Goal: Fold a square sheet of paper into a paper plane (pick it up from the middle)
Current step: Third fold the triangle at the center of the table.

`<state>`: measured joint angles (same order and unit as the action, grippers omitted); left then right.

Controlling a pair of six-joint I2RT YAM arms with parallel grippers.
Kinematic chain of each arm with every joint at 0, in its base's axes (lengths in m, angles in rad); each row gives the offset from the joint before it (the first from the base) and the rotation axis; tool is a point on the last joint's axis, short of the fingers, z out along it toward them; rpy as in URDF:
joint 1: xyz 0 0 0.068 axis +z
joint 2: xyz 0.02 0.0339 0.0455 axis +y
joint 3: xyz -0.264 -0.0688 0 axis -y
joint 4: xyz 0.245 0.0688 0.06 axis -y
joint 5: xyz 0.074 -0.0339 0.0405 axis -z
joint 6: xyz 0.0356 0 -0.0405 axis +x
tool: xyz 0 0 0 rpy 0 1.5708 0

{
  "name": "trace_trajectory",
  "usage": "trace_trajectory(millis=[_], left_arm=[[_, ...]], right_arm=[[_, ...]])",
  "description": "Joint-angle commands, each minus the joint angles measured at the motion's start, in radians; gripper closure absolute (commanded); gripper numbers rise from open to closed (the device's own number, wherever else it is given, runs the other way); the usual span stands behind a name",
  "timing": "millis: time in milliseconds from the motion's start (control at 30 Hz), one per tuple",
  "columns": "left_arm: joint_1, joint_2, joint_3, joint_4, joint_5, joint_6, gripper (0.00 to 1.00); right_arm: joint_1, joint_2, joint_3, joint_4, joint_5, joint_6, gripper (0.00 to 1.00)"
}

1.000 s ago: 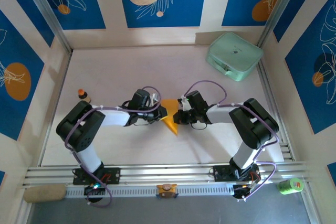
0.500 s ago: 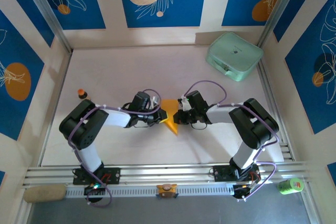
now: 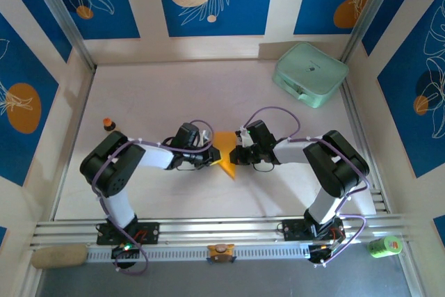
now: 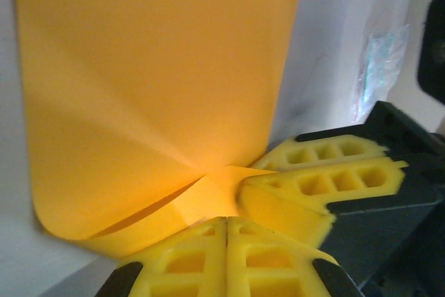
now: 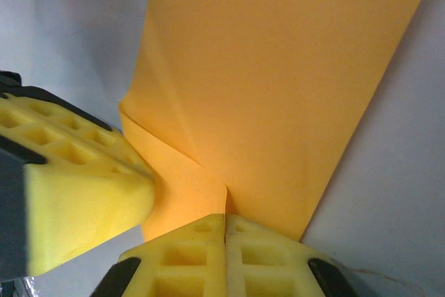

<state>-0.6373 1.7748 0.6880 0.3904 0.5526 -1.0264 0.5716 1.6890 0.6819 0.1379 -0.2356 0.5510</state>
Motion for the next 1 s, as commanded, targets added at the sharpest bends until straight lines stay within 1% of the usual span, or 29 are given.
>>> trace_trajectory(millis=[0, 167, 300, 500, 667, 733, 833, 900, 967], left_arm=[[-0.006, 0.032, 0.015, -0.071, -0.012, 0.057, 1.0], [-0.007, 0.052, 0.022, -0.116, -0.011, 0.094, 1.0], [-0.006, 0.038, 0.028, -0.141, -0.023, 0.11, 1.0], [-0.007, 0.032, 0.036, -0.155, -0.024, 0.12, 1.0], [-0.007, 0.033, 0.036, -0.142, -0.021, 0.111, 1.0], [-0.007, 0.034, 0.038, -0.143, -0.023, 0.111, 1.0], [-0.007, 0.035, 0.041, -0.145, -0.025, 0.113, 1.0], [-0.006, 0.036, 0.042, -0.144, -0.026, 0.111, 1.0], [-0.007, 0.039, 0.045, -0.142, -0.026, 0.111, 1.0]], right_arm=[[-0.005, 0.02, -0.005, -0.057, 0.016, -0.001, 1.0], [-0.004, 0.017, -0.001, -0.054, 0.007, 0.006, 0.99], [-0.003, -0.004, 0.002, -0.066, -0.005, 0.01, 0.95], [-0.021, -0.114, 0.023, -0.151, 0.014, 0.031, 0.78], [-0.035, -0.205, 0.037, -0.216, -0.06, 0.027, 0.73], [-0.031, -0.205, 0.038, -0.211, -0.139, 0.028, 0.75], [0.016, -0.18, 0.046, -0.214, -0.199, 0.036, 0.83], [0.055, -0.158, 0.059, -0.228, -0.186, 0.038, 0.9], [0.083, -0.135, 0.073, -0.253, -0.155, 0.034, 0.93]])
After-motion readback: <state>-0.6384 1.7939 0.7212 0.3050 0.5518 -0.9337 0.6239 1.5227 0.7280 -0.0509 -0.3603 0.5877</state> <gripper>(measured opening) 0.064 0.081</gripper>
